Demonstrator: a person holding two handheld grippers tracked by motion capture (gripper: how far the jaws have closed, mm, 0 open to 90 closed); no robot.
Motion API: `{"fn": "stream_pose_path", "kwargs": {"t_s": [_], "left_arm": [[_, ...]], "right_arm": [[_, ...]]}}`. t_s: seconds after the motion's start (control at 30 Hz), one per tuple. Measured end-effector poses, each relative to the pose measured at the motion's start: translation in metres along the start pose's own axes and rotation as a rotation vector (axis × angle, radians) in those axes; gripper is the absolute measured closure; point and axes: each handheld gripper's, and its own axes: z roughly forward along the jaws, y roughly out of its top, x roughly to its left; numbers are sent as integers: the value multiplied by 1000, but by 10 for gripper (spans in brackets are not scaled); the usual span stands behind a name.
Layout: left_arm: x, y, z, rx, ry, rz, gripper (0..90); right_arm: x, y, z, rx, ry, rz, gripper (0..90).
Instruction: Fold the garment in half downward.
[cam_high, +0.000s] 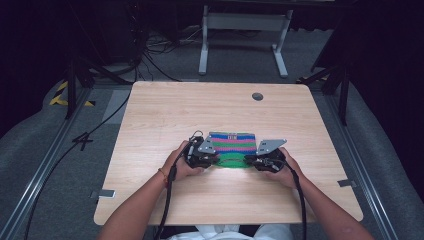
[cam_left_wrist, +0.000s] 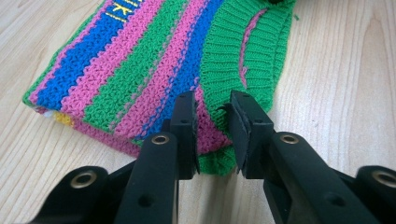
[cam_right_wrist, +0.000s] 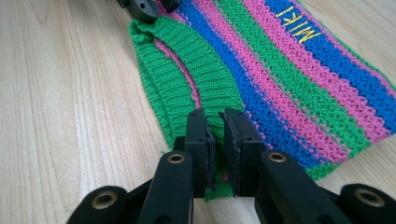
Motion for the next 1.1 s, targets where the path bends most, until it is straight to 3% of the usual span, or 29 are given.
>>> {"fn": "stream_pose_path", "kwargs": {"t_s": [0.3,0.5,0.67,0.77,1.1], "left_arm": [[-1,8,-8,42,14,-20,611],[-6,11,-30,66,43,-3,576],[-12,8,-49,74,66,12,533],[-15,0,-57,105,82,30,534],[-20,-43,-81,140,161,-25,441]], "right_arm": [[0,8,-7,9,16,9,768],[3,12,-25,22,-16,-12,703],[7,4,-42,28,-57,-11,671],[8,-2,-50,34,-76,-11,646],[5,-25,-77,51,-135,13,581]]}}
